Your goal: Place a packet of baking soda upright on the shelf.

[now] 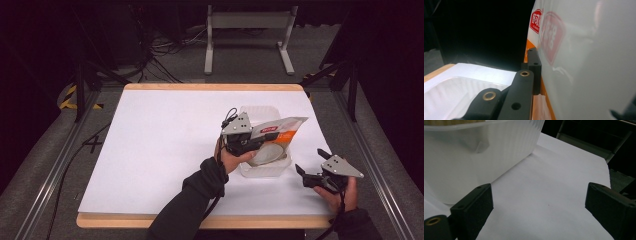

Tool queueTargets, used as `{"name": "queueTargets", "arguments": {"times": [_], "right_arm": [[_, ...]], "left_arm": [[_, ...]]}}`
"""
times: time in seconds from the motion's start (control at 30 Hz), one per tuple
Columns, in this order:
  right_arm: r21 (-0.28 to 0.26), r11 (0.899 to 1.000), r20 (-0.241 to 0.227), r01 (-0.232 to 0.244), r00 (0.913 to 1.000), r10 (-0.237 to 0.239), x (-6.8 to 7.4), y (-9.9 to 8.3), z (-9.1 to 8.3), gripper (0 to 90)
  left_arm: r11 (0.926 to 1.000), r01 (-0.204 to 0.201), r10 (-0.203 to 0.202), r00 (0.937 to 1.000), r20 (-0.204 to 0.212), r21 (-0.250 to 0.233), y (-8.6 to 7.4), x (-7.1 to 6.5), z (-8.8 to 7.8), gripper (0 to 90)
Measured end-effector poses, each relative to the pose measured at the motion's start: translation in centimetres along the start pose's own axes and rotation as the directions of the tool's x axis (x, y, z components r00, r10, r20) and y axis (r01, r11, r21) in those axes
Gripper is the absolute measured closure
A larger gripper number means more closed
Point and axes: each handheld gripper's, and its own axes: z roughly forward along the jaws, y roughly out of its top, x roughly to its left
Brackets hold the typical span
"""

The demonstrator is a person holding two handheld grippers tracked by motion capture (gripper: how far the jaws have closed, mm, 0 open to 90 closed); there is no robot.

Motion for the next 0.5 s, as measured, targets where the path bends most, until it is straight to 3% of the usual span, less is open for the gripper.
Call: {"name": "queueTargets", "arguments": {"times": [0.13, 0.2, 0.37, 0.5], "right_arm": [[0.002, 1.0, 0.0, -0.001, 1.0, 0.001, 0.0, 0.0, 0.0, 8.1], [0.005, 1.0, 0.002, 0.001, 1.0, -0.001, 0.1, 0.0, 0.0, 8.1], [0.009, 1.0, -0.005, 0.0, 1.0, 0.0, 0.0, 0.0, 0.0, 7.7], [0.016, 1.0, -0.006, 0.015, 0.9999, -0.015, 0.1, 0.1, 0.1, 7.4]], "left_arm": [[1.0, -0.009, 0.009, 0.9997, -0.022, -0.003, -0.2, 0.0, -0.5, 89.9], [0.9999, 0.009, -0.009, 0.9999, 0.011, -0.013, -0.3, 0.2, -0.8, 89.9], [0.9994, -0.033, 0.033, 0.9976, 0.061, -0.013, -0.2, -1.6, -0.8, 89.9], [0.9993, -0.013, 0.016, 0.9961, 0.087, -0.035, -0.5, -2.0, -0.6, 89.9]]}}
